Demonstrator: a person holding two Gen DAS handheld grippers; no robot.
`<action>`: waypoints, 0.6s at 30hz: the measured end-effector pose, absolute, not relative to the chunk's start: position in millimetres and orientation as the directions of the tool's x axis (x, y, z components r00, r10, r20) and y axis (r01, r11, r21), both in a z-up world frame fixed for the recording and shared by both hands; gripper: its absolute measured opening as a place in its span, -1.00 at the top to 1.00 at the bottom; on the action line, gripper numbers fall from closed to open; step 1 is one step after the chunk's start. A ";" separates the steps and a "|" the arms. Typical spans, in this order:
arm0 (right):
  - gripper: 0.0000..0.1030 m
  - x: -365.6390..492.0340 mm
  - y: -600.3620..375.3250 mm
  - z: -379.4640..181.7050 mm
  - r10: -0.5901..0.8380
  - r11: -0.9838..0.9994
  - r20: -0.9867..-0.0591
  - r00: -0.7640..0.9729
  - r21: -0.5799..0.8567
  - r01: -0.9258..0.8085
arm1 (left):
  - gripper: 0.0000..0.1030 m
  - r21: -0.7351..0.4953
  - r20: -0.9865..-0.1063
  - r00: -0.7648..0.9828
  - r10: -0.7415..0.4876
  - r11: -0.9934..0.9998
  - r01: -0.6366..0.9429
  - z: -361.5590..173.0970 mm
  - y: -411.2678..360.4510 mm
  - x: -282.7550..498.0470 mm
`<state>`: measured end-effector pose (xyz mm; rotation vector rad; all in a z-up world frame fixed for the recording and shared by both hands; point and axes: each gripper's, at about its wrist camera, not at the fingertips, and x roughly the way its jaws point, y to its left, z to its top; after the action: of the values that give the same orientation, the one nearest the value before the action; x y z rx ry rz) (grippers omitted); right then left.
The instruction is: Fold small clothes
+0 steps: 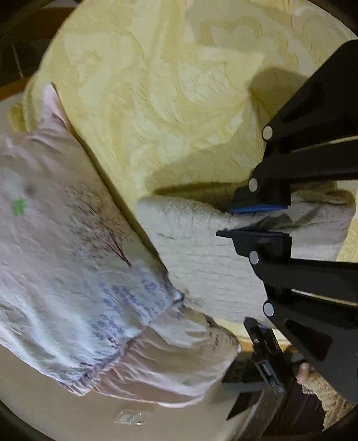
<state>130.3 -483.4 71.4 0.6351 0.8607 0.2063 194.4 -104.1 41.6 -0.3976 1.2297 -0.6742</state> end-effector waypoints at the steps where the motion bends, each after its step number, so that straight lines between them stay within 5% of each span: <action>1: 0.82 130.3 -485.4 69.0 0.400 0.806 -0.655 0.641 0.585 0.095 | -0.23 -0.609 -0.730 0.181 -0.659 0.748 0.265 41.7 -104.8 193.4; 9: 0.76 129.9 -492.6 45.2 0.389 0.785 -0.683 0.618 0.597 0.167 | -0.15 -0.603 -0.748 0.162 -0.643 0.761 0.238 27.1 -109.6 192.3; 14: 0.18 106.5 -496.8 62.6 0.437 0.756 -0.615 0.656 0.647 0.102 | -0.16 -0.644 -0.718 0.157 -0.678 0.732 0.222 37.4 -84.7 181.0; 18: 0.17 84.0 -494.2 62.4 0.477 0.746 -0.600 0.642 0.663 0.066 | -0.27 -0.652 -0.708 0.151 -0.690 0.720 0.235 43.0 -74.5 163.6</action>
<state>84.0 -494.2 62.4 0.7082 0.8558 0.2576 163.6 -74.5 43.0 -0.4393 1.2536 -0.6957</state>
